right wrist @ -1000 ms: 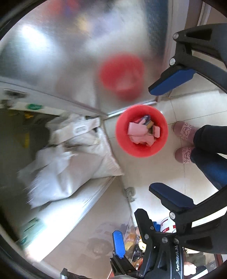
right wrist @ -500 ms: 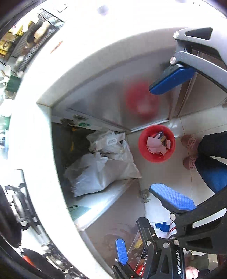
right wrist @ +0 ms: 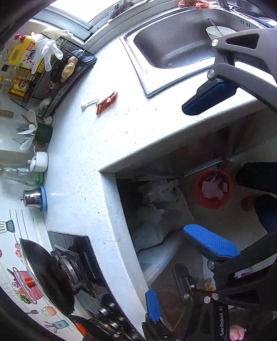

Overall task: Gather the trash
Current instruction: 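Raise both open tools back up to the counter, then move both open tools toward the red sauce packet and white spoon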

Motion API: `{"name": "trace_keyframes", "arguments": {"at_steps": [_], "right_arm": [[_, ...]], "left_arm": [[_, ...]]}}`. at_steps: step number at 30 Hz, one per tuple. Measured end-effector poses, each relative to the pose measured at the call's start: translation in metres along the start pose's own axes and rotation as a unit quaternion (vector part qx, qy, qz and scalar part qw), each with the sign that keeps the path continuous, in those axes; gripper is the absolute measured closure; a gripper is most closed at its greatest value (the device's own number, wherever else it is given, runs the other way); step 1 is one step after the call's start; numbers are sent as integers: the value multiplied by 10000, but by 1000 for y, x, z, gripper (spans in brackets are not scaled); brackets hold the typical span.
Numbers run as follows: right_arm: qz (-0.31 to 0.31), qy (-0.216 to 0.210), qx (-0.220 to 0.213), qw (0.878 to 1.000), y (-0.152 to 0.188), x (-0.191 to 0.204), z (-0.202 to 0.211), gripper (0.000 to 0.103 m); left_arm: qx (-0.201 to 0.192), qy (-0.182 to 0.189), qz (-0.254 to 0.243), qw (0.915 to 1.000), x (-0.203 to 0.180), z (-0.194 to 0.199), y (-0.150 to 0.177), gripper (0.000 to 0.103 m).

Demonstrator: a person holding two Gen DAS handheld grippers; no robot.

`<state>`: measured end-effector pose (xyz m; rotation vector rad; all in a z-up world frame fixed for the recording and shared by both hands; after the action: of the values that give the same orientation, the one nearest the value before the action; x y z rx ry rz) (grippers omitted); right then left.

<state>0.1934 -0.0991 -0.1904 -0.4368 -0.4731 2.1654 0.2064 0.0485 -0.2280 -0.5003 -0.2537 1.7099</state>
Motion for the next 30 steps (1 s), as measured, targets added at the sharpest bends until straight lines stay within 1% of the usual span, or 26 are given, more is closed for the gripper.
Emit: {"name": "trace_keyframes", "arguments": {"at_steps": [4, 12, 17, 22, 27, 30], "right_arm": [[-123, 70, -85, 9999, -16, -37, 1, 1], [-221, 181, -151, 9995, -62, -114, -16, 1], [-257, 60, -158, 9995, -85, -148, -31, 1], [-271, -103, -141, 9995, -105, -172, -51, 1], [-388, -326, -28, 9987, -116, -195, -79, 1], [-418, -406, 18, 9983, -121, -205, -94, 1]], "left_arm": [[-135, 12, -171, 9998, -26, -1, -37, 23], [-157, 48, -344, 9993, -75, -27, -121, 23], [-202, -122, -288, 9993, -92, -45, -171, 23], [-75, -273, -308, 9991, -106, -70, -205, 23], [76, -429, -240, 9988, -115, -97, -225, 23], [212, -450, -157, 9986, -121, -116, -236, 23]]}}
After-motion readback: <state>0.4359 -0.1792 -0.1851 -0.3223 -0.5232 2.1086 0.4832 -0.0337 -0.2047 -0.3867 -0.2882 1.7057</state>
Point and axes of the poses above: each gripper's, at about its wrist camera, not at the fingertips, and z roughly against the way its jaws point, x to its left, y to its underside, the point moved 5 cm from there along -z, roughly the way its jaws point, and after that the axes turned 15 degrees about z, right-handed, at the moved point
